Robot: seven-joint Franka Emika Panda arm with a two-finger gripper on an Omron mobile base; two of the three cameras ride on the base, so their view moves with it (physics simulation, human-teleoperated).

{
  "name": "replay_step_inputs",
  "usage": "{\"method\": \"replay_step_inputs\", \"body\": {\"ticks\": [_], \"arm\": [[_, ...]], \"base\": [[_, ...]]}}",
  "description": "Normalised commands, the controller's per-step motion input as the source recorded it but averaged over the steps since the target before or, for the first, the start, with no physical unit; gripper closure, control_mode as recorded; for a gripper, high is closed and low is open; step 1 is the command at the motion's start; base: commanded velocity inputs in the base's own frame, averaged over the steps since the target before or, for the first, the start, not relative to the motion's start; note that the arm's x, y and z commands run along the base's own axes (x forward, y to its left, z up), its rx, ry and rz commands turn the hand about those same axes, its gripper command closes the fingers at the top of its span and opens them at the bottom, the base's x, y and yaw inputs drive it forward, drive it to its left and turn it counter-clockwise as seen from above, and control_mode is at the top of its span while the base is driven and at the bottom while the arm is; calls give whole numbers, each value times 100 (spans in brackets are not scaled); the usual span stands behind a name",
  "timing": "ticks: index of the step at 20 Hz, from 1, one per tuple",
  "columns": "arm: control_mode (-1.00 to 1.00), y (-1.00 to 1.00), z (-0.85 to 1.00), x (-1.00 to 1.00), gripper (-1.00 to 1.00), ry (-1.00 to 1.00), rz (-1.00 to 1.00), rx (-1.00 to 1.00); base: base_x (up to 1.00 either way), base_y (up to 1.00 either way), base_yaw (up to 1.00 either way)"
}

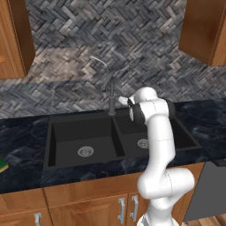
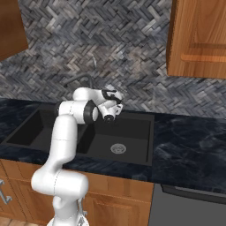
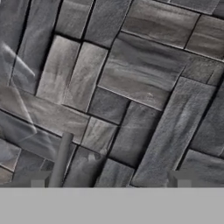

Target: Soak the sponge with water for a few seconds and then drop it inside the sink.

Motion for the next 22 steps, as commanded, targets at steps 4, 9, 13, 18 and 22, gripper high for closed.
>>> {"method": "replay_step_inputs", "body": {"ticks": [4, 9, 13, 18, 22], "arm": [[-100, -46, -51, 0, -100, 29, -7, 5], [-100, -43, -60, 0, -100, 30, -9, 1], [-100, -54, -66, 0, -100, 25, -8, 2], [-100, -59, -79, 26, -100, 19, -6, 0], [-100, -32, -25, 6, -100, 6, -4, 0]], "base": [[0, 0, 0], [0, 0, 0], [0, 0, 0], [0, 0, 0], [0, 0, 0]]}}
